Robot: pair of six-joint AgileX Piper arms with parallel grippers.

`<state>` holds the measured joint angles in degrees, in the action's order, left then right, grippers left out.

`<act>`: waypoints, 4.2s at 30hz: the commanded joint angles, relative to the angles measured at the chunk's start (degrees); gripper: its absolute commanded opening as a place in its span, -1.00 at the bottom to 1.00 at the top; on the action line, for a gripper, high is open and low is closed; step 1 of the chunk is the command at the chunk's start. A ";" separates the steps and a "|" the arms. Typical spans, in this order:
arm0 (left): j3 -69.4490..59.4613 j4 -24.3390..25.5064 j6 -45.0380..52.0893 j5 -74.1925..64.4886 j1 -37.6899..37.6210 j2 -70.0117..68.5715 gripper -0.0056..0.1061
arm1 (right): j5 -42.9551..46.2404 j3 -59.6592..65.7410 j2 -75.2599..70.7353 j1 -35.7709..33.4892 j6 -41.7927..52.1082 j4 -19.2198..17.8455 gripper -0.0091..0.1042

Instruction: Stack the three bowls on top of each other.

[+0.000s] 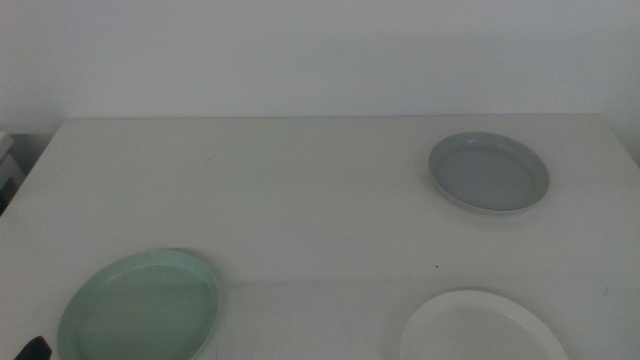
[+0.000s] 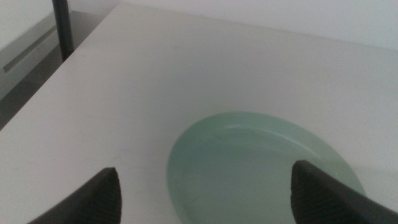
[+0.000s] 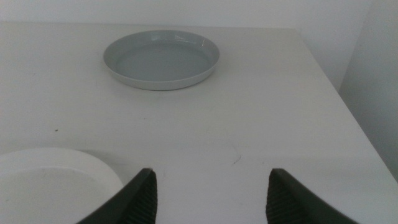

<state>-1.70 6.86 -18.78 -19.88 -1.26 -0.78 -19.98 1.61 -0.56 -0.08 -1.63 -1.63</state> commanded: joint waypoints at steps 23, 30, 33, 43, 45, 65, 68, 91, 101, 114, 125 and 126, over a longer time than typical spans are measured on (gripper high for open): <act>0.23 0.08 -0.59 4.20 -0.03 -0.75 0.98 | -12.18 -34.48 19.44 0.38 2.52 1.63 -0.03; 0.23 0.08 -0.59 4.20 -0.03 -0.75 0.98 | -31.22 -49.47 33.37 0.38 10.64 7.92 -0.03; 0.23 0.08 -0.59 4.20 -0.03 -0.75 0.98 | -39.00 -55.08 39.56 0.38 12.10 10.70 -0.03; 0.23 0.08 -0.59 4.20 -0.03 -0.75 0.98 | -52.84 -58.83 54.59 0.38 12.20 17.89 -0.03; 0.23 0.08 -0.59 4.20 -0.03 -0.75 0.98 | -52.54 -58.53 56.52 0.38 11.99 17.44 -0.03; 0.23 0.08 -0.59 4.20 -0.03 -0.75 0.98 | -27.83 -36.30 66.70 -5.73 2.66 15.87 -0.04; 0.23 0.08 -0.59 4.20 -0.03 -0.75 0.98 | -24.99 -36.30 70.69 -6.58 1.20 15.80 -0.04; 0.23 0.08 -0.59 4.20 -0.03 -0.75 0.98 | -20.11 -38.11 83.99 -6.95 -1.32 14.82 -0.86; 0.23 0.08 -0.59 4.20 -0.03 -0.75 0.98 | -25.25 -53.67 83.69 -15.95 -6.53 14.84 -0.82; 0.23 0.08 -0.59 4.20 -0.03 -0.75 0.98 | -26.88 -68.57 100.10 -26.56 -6.02 19.73 -0.82; 0.23 0.08 -0.59 4.20 -0.03 -0.75 0.98 | -23.38 -68.57 104.42 -27.54 -5.46 20.06 -0.82; 0.23 0.08 -0.59 4.20 -0.03 -0.75 0.98 | -23.25 -68.57 104.78 -27.54 -5.46 19.75 -0.82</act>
<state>-1.70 6.86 -18.78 -19.93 -1.26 -0.78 -44.53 -65.45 106.41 -27.60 -7.42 18.29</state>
